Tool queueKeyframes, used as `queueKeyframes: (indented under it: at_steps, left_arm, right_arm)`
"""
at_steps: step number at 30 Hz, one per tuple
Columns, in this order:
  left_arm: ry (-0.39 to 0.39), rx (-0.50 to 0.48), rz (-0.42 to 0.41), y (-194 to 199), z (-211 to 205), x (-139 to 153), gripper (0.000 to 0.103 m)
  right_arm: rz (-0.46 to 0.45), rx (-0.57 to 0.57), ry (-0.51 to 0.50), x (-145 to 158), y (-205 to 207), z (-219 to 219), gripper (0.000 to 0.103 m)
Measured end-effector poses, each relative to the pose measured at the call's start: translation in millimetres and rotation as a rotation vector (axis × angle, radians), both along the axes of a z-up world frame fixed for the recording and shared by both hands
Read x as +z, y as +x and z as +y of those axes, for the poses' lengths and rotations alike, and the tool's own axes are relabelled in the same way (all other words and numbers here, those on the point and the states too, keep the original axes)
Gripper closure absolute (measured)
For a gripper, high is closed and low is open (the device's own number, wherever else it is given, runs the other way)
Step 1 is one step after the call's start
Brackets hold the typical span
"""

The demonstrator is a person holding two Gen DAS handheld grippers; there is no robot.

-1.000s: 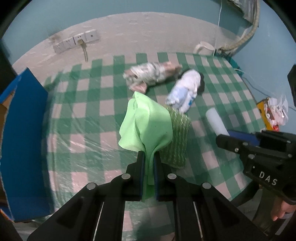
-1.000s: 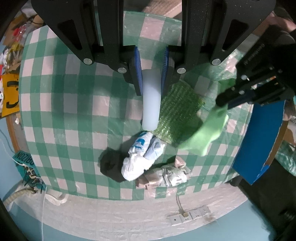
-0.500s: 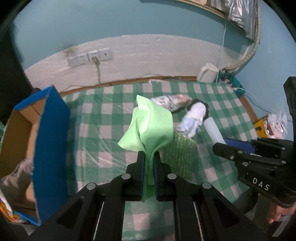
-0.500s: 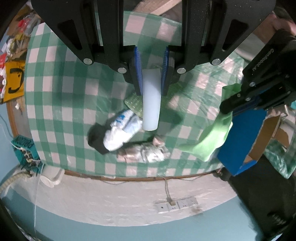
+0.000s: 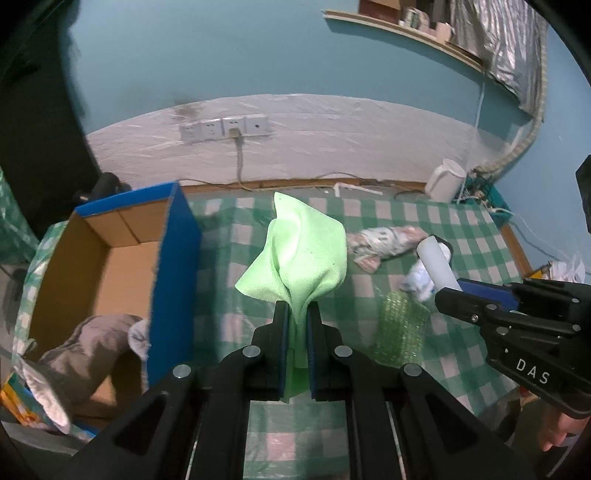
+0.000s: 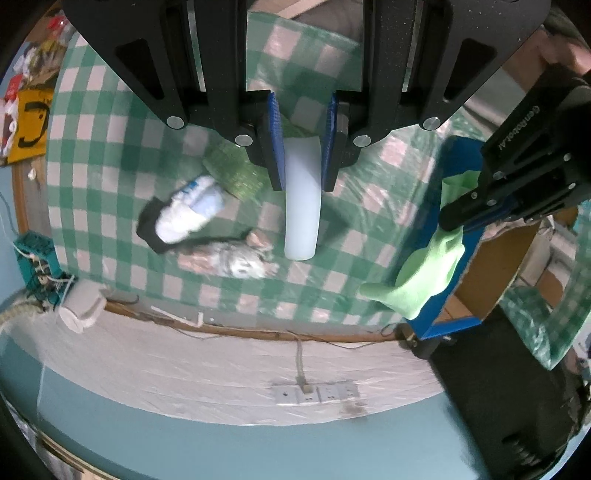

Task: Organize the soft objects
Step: 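Carry the green foam sheet and white foam tube with both grippers over the cardboard box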

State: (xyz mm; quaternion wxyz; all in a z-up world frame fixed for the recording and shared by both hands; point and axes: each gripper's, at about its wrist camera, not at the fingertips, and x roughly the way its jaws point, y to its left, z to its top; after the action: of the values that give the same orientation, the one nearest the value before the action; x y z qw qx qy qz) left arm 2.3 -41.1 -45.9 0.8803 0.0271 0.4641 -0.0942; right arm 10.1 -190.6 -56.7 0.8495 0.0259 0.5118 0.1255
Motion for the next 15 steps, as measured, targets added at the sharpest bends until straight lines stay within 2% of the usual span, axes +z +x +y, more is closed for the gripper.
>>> queueKeyframes:
  at_steps: [15]
  left_arm:
    - [-0.035,0.138,-0.018,5.8,74.6,10.4,0.094]
  right_arm:
    - [-0.031,0.149,-0.001,19.8,26.3,96.5,0.084]
